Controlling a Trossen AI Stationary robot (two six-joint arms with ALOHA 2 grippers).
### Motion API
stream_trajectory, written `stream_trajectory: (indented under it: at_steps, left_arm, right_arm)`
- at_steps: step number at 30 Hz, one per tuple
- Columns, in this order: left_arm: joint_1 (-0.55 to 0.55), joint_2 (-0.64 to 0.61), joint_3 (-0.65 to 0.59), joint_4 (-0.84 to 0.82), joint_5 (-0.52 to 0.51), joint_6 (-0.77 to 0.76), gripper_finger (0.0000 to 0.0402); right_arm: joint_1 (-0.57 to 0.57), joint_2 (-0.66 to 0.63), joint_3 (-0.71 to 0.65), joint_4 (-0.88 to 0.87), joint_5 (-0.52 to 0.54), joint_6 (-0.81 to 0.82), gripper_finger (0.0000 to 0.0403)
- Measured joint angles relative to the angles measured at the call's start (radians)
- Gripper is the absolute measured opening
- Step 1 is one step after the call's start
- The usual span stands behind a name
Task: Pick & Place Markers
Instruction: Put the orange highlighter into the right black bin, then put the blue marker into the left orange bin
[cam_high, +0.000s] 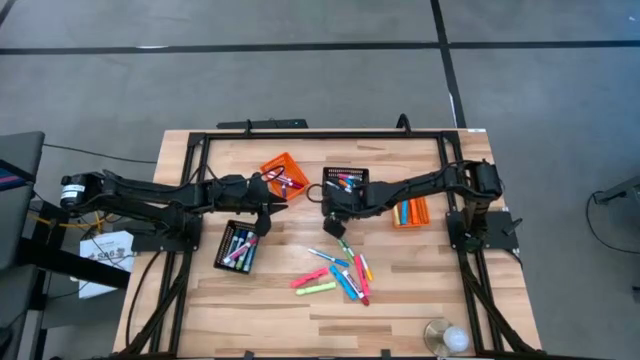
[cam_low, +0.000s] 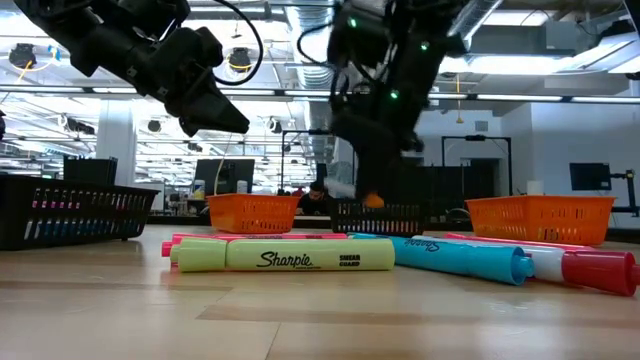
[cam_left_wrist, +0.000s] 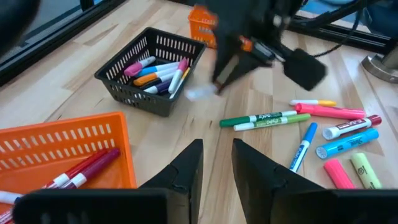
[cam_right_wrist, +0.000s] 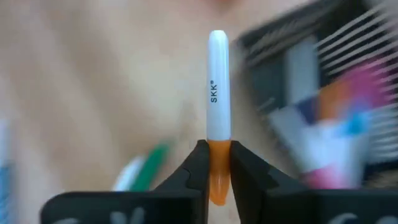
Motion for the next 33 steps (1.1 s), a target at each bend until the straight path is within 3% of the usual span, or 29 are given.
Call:
stream_trajectory:
  at_steps: [4,6,16,22,26,30,33]
  left_arm:
    - [0.000,0.000,0.000,0.003,0.000,0.000,0.0081]
    - [0.000,0.000,0.000,0.005,0.000,0.000,0.0080]
    - [0.000,0.000,0.000,0.015,0.000,0.000,0.0079]
    - [0.000,0.000,0.000,0.015,0.008,0.001,0.0079]
    - [-0.009,0.000,0.000,0.016,0.121,0.068,0.0079]
    - [-0.063,0.000,0.000,0.022,0.167,0.133,0.0079]
    - [-0.130,0.031,0.000,0.046,0.167,0.156,0.0079]
  right_arm:
    - [-0.003,-0.001,0.039,-0.012,0.313,-0.019,0.0055]
    - [-0.016,-0.001,0.039,-0.026,0.363,-0.020,0.0058]
    - [-0.080,0.011,0.030,-0.113,0.232,0.018,0.0085]
    - [-0.049,0.011,0.030,-0.102,0.235,0.010,0.0135]
    - [-0.016,0.009,0.046,-0.123,0.188,0.032,0.0171]
    - [0.050,0.004,0.092,-0.134,0.092,0.037,0.0197]
    - [0.101,0.005,0.113,-0.138,0.077,0.037,0.0205]
